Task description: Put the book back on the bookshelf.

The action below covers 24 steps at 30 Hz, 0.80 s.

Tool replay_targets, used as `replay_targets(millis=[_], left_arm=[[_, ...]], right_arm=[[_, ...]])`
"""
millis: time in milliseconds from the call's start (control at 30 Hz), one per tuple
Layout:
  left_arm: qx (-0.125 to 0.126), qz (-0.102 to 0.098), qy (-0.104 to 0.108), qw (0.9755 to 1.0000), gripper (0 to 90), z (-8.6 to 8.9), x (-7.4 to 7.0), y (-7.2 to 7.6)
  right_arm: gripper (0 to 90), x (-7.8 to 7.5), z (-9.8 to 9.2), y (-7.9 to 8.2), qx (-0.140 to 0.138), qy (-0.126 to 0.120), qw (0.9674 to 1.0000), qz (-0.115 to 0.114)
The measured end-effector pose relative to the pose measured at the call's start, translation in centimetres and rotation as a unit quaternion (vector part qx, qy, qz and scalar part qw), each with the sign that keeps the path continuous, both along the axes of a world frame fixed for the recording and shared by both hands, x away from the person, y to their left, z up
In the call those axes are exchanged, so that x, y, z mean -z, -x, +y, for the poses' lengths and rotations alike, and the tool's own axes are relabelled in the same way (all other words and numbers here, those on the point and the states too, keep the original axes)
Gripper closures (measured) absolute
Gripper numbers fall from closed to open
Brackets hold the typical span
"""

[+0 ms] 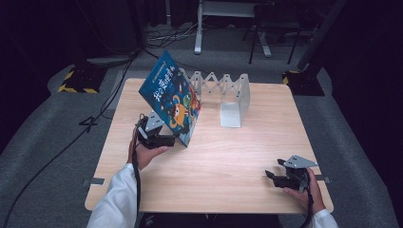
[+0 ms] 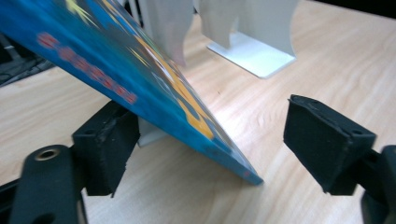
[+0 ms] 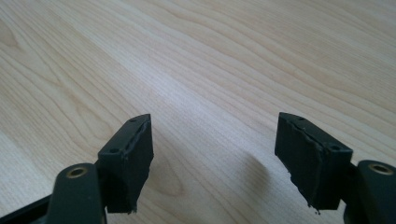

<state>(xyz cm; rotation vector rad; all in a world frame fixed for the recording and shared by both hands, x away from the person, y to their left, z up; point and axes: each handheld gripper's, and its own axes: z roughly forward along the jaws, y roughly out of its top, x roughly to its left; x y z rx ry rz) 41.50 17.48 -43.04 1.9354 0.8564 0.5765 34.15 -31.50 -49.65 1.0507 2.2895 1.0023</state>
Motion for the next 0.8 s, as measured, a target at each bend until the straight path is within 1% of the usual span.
replay_targets(millis=[67, 100, 200, 233, 333, 367, 433, 467, 500, 567, 600, 733, 800], left_arm=[[0.006, 0.004, -0.004, 1.0000, 18.1, 0.0, 0.0, 0.2], [0.013, 0.007, -0.007, 0.9999, 17.6, 0.0, 0.0, 0.2], [0.017, 0.008, -0.021, 0.9996, 16.6, 0.0, 0.0, 0.4], [0.023, 0.012, -0.023, 0.9994, 16.6, 0.0, 0.1, 0.5], [0.034, 0.015, -0.038, 0.9986, 16.3, -0.1, 0.0, 0.7], [0.036, 0.015, -0.039, 0.9985, 16.3, -0.2, 0.0, 0.8], [0.034, 0.013, -0.054, 0.9979, 16.4, -0.2, -0.1, 1.0], [0.034, 0.014, -0.055, 0.9978, 16.5, -0.3, -0.1, 1.1], [0.036, 0.011, -0.060, 0.9975, 16.4, -0.3, -0.1, 1.2], [0.036, 0.013, -0.068, 0.9970, 16.6, -0.2, -0.2, 1.4], [0.036, 0.013, -0.068, 0.9969, 16.5, -0.2, -0.1, 1.6], [0.042, 0.017, -0.093, 0.9946, 16.6, 0.0, 0.1, 2.3], [0.041, 0.018, -0.101, 0.9939, 16.6, 0.2, 0.3, 2.7]], right_arm=[[27.6, -0.1, 0.0, 0.0, 0.000, 0.001, 1.0000, 0.001], [27.4, -0.2, -0.1, -0.1, 0.001, 0.002, 1.0000, 0.001], [24.9, -0.4, -0.1, -0.1, 0.007, 0.003, 1.0000, 0.003], [24.7, -0.5, -0.1, -0.1, 0.007, 0.004, 1.0000, 0.003], [22.9, -0.8, -0.1, -0.1, 0.006, 0.005, 1.0000, 0.002], [22.9, -0.9, -0.1, 0.0, 0.008, 0.004, 1.0000, 0.001], [22.8, -1.0, 0.0, 0.1, 0.007, 0.006, 1.0000, -0.001], [22.8, -1.1, 0.0, 0.1, 0.007, 0.008, 0.9999, -0.002], [22.9, -1.1, 0.0, 0.1, 0.007, 0.007, 0.9999, -0.003], [22.9, -1.2, 0.1, 0.2, 0.008, 0.011, 0.9999, -0.004], [23.0, -1.3, 0.1, 0.2, 0.007, 0.010, 0.9999, -0.004], [23.0, -1.4, 0.2, 0.3, 0.005, 0.014, 0.9999, -0.003], [23.0, -1.4, 0.1, 0.4, 0.006, 0.014, 0.9999, -0.004]])
